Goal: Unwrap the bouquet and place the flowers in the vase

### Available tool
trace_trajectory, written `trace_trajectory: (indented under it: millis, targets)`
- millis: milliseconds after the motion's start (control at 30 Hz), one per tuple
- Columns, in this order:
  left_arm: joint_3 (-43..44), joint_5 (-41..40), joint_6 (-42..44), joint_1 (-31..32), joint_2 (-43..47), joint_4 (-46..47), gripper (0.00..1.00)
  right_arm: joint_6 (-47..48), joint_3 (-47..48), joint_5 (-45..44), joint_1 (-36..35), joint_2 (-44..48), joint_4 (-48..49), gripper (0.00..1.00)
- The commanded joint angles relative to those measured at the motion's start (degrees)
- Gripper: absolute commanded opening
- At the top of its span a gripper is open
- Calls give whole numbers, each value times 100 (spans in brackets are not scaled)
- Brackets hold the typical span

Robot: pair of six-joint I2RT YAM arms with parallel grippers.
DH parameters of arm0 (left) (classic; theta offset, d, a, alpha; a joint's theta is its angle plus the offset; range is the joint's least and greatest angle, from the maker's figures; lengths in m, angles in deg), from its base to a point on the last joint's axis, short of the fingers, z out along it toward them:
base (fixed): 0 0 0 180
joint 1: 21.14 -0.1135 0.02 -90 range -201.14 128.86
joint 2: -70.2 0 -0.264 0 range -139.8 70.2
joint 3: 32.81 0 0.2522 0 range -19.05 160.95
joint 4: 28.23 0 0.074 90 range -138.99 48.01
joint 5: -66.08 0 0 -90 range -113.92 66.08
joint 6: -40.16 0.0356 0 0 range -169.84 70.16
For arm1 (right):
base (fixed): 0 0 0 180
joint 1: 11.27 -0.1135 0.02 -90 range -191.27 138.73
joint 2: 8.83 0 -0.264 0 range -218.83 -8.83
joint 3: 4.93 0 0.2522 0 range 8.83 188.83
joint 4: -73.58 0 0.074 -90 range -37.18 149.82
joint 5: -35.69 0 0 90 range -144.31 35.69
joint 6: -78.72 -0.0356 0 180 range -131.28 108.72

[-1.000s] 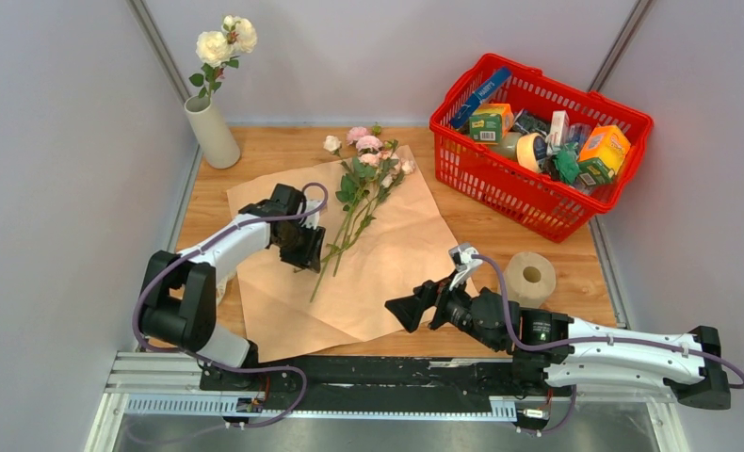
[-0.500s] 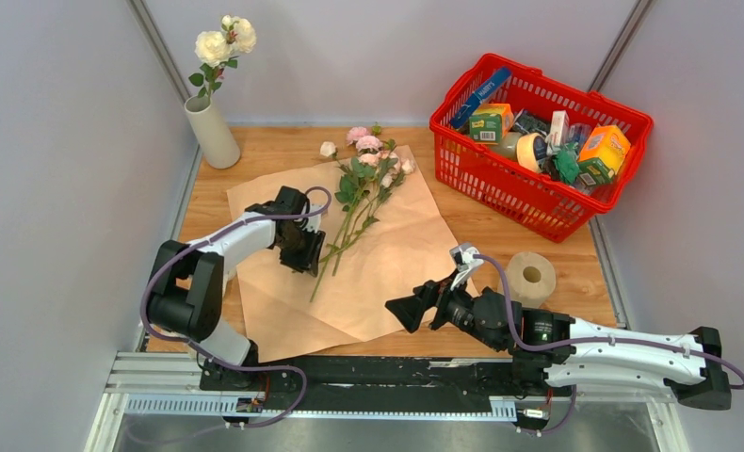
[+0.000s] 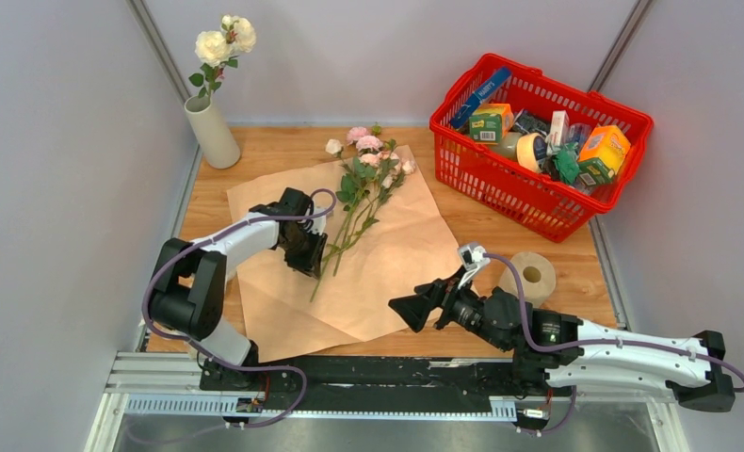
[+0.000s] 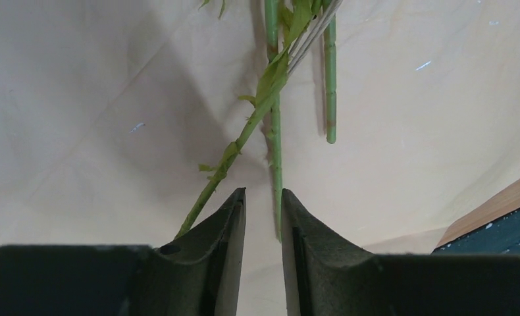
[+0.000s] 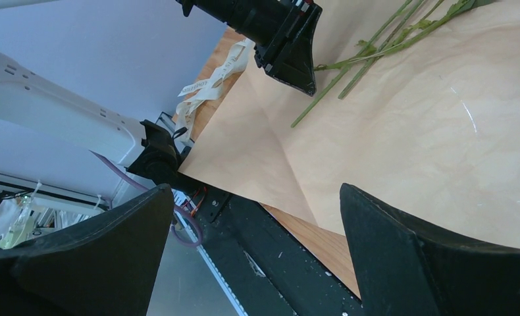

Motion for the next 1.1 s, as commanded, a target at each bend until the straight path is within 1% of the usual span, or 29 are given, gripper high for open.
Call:
trace_trajectory:
  millis: [0, 33, 100, 133, 167, 233, 267, 300, 333, 367, 400, 433, 467, 600, 700, 867, 1067]
  targets:
    - [62, 341, 116, 38, 160, 69, 29, -131, -25, 16, 17, 78, 256, 100]
    - [62, 332, 116, 29, 169, 61, 24, -131, -25, 25, 17, 78, 256, 100]
    - [70, 289, 124, 29, 256, 61, 20, -140, -25, 25, 17, 69, 256, 100]
    - [70, 280, 151, 38, 352, 52, 18, -140, -17, 42, 17, 61, 256, 100]
    - [79, 288, 168, 38, 405, 52, 18, -140, -8, 51, 17, 61, 256, 100]
    - [97, 411, 195, 38, 625, 95, 23, -149, -25, 60, 17, 78, 264, 100]
    - [140, 455, 195, 38, 774, 113, 30, -158, -25, 51, 17, 78, 256, 100]
    - [184, 412, 195, 38, 836, 166, 33, -158, -34, 42, 17, 70, 256, 100]
    - [254, 255, 212, 38, 932, 166, 38, -158, -34, 34, 17, 69, 264, 100]
    - [307, 44, 265, 38, 951, 166, 40, -158, -25, 33, 17, 43, 265, 100]
    - [395, -79, 352, 29, 942, 157, 45, -158, -17, 33, 17, 26, 273, 100]
    - [422, -255, 353, 38, 916, 157, 47, -158, -17, 33, 17, 17, 282, 100]
    - [492, -309, 579, 38, 777, 122, 50, -158, -8, 42, 17, -9, 291, 100]
    - [808, -274, 704, 38, 82, -167, 51, -140, 19, 86, 17, -36, 291, 100]
    - [861, -204, 731, 29, -270, -168, 51, -123, -16, 77, 17, 60, 291, 100]
    - [791, -178, 748, 38, -420, -142, 51, -105, -104, -19, 17, 245, 291, 100]
    - [756, 147, 731, 38, -710, -194, 50, -87, -69, -19, 17, 263, 291, 100]
